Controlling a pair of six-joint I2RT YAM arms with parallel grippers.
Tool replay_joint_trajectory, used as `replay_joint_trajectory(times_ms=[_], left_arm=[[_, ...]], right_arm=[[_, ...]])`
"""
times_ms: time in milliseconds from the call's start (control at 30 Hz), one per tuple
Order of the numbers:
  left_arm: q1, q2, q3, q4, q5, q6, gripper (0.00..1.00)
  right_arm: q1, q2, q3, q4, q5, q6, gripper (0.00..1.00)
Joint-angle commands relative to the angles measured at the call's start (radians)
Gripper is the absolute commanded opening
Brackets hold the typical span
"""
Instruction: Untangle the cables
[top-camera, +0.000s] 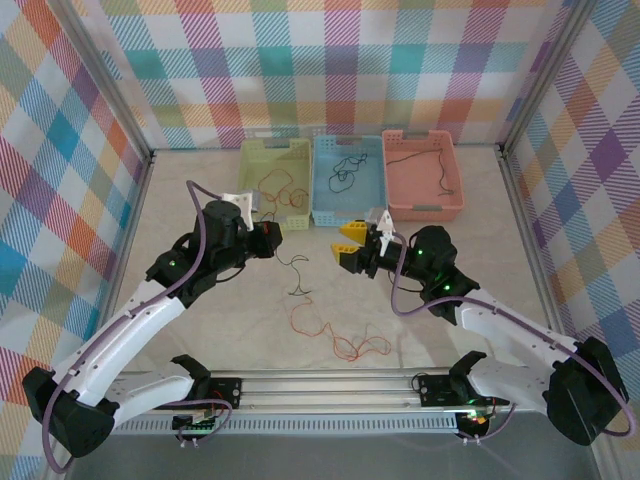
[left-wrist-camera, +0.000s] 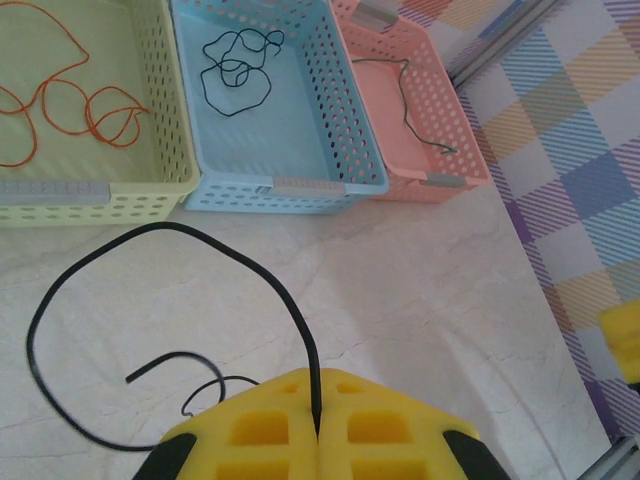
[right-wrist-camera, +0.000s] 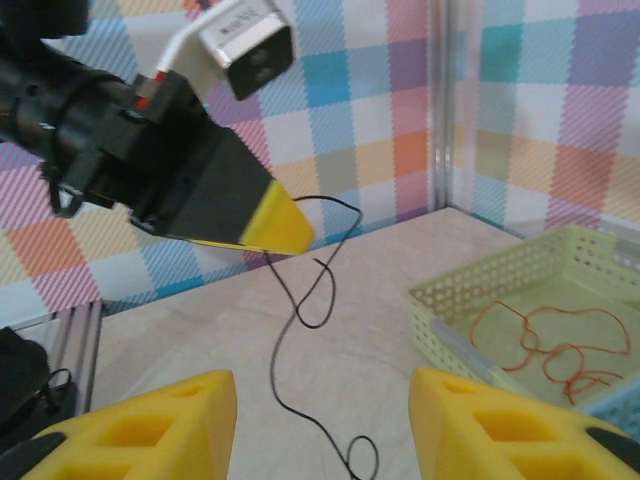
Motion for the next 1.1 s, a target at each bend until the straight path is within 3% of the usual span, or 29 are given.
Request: replay_joint_trajectory(times_ms=[0,567,1067], left_arm=[[-0.011,-0.026,0.036,-0.013,0.024,0.027,0.0],[-0.011,-0.029,0.072,-0.034,0.07,0.056,0.0],[-0.011,-0.047,0.106,-0.034,0.138,0.045,0.0]], right_arm=[[0.034,-0.004,0.045,-0.065,-0.033,-0.03,0.5],[0.138,0.134,0.176,-0.166,-0.052,-0.086,0.49],[0.146,0.367,0.12,-0.026,0.06,-0.042,0.48]])
